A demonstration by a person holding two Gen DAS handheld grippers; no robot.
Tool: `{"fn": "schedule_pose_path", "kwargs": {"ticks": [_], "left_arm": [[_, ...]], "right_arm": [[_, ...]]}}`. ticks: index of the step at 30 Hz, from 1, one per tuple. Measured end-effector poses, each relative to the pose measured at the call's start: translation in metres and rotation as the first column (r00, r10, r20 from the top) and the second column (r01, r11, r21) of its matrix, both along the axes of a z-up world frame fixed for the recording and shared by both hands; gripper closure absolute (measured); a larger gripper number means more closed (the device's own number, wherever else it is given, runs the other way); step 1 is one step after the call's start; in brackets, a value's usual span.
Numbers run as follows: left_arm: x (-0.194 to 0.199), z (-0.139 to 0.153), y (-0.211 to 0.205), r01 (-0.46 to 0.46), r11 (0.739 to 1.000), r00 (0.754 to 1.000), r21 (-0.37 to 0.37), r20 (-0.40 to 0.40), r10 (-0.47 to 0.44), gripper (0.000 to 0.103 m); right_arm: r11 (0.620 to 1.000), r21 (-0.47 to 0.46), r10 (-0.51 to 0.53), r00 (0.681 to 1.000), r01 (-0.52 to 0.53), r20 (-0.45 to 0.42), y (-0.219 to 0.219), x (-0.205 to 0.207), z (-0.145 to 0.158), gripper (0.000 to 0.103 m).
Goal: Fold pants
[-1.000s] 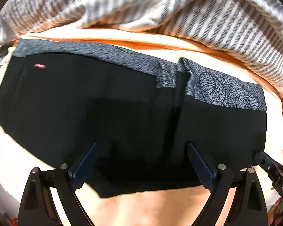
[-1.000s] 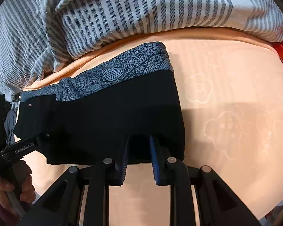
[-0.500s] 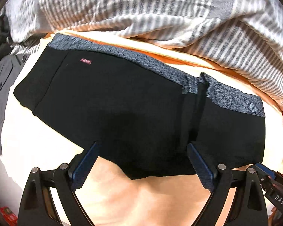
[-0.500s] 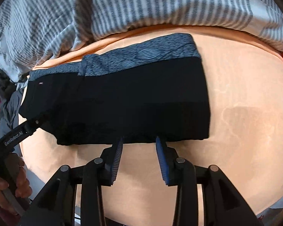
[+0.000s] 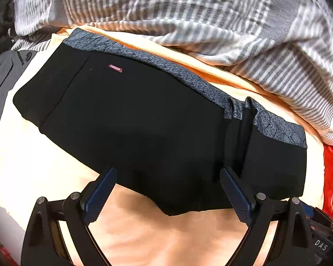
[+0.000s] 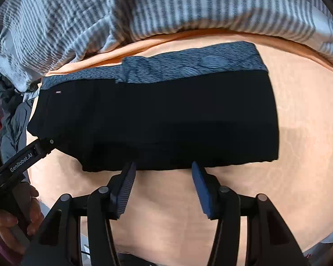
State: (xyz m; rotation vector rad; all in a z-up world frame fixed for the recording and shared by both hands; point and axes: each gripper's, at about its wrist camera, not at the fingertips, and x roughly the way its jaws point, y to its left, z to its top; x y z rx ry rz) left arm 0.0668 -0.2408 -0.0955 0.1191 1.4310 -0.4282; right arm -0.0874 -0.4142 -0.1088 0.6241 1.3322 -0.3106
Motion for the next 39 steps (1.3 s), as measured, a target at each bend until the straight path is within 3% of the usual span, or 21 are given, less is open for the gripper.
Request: {"fn": "schedule_pose_path", "kwargs": {"ticks": [6,13,17,19,25,28,32,39], "left_arm": [[0.02,-0.002,0.036,-0.065,0.997,0.997,-0.036,-0.036,0.064,0.008],[0.056,-0.002,0.103,-0.206,0.976,0.979,-0.068,-0.015,0.206,0.008],[0.08,-0.017,0.148,-0.318,0.937,0.948,-0.142,-0.059,0.313,0.008],[0.09,-0.028,0.165,-0.357,0.913,0.934,-0.199,-0.099,0.344,0.008],[0.107,-0.059,0.19,-0.437,0.839,0.899,-0.325,-0.198,0.391,0.008],[0.11,-0.063,0.192,-0.444,0.813,0.896,-0.378,-0.206,0.393,0.008],[0.115,-0.063,0.185,-0.423,0.801,0.906,-0.423,-0.216,0.364,0.008],[0.124,-0.068,0.164,-0.39,0.832,0.921,-0.396,-0.181,0.345,0.008]], "right_arm": [[0.997,-0.066,0.048,0.999,-0.048,0.006,0.017,0.022,0.006,0.04],[0.986,-0.13,0.105,0.994,-0.106,-0.01,0.032,0.053,-0.004,0.038],[0.993,-0.08,0.085,0.994,-0.091,-0.066,0.036,0.06,-0.032,0.035],[0.991,-0.099,0.089,0.993,-0.096,-0.073,0.038,0.06,-0.038,0.034],[0.973,-0.151,0.159,0.983,-0.171,-0.093,0.051,0.067,-0.044,0.027],[0.974,-0.152,0.152,0.983,-0.166,-0.1,0.053,0.071,-0.046,0.025],[0.975,-0.153,0.145,0.984,-0.159,-0.103,0.054,0.076,-0.049,0.024],[0.963,-0.184,0.176,0.976,-0.198,-0.13,0.075,0.093,-0.061,0.022]]}}
